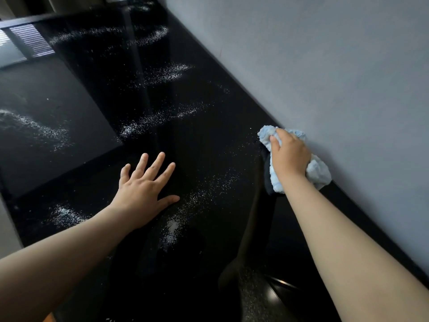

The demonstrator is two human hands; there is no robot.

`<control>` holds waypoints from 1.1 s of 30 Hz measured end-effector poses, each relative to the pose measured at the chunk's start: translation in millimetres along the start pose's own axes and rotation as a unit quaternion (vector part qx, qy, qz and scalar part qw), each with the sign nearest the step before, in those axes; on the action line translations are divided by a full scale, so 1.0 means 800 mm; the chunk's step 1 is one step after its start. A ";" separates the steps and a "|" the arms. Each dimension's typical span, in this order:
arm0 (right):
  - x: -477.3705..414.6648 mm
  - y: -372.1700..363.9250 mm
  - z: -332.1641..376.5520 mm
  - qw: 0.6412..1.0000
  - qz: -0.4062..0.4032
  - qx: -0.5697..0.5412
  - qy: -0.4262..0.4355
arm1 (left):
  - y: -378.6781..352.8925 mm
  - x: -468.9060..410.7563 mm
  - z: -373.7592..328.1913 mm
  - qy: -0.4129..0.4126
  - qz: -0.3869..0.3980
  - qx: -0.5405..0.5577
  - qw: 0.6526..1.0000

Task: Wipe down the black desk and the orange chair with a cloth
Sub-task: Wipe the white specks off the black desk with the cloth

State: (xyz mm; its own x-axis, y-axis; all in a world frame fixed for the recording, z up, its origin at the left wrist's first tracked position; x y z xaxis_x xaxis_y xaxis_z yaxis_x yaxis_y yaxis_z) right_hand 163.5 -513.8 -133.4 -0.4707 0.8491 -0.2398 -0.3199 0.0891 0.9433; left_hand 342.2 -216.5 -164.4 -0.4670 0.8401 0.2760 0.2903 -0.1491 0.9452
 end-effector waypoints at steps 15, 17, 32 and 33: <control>0.074 0.010 0.050 1.000 0.017 -0.011 0.001 | 0.014 0.000 -0.007 0.006 0.030 -0.011 0.999; 0.083 0.012 0.057 1.000 0.014 -0.015 0.002 | 0.016 0.000 -0.007 0.006 0.032 -0.009 0.999; 0.144 0.020 0.095 1.000 0.013 -0.025 0.005 | 0.035 0.002 -0.005 -0.014 0.040 -0.006 0.999; 0.151 0.021 0.099 1.000 0.010 -0.028 0.007 | 0.037 0.004 -0.002 -0.020 0.038 -0.005 0.999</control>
State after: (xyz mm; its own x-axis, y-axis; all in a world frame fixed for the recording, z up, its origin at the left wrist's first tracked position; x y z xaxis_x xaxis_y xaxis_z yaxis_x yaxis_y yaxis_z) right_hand 166.7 -368.8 -128.5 -0.4890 0.8427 -0.2251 -0.3561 0.0427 0.9335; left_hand 347.9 -219.0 -135.6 -0.4102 0.8459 0.3408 0.3151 -0.2192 0.9234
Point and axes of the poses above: each hand's wrist, its own x-axis away from the middle knuckle, its own y-axis out of the back of the hand, z = x × y, the point moved 3 cm from there along -x, towards the middle knuckle
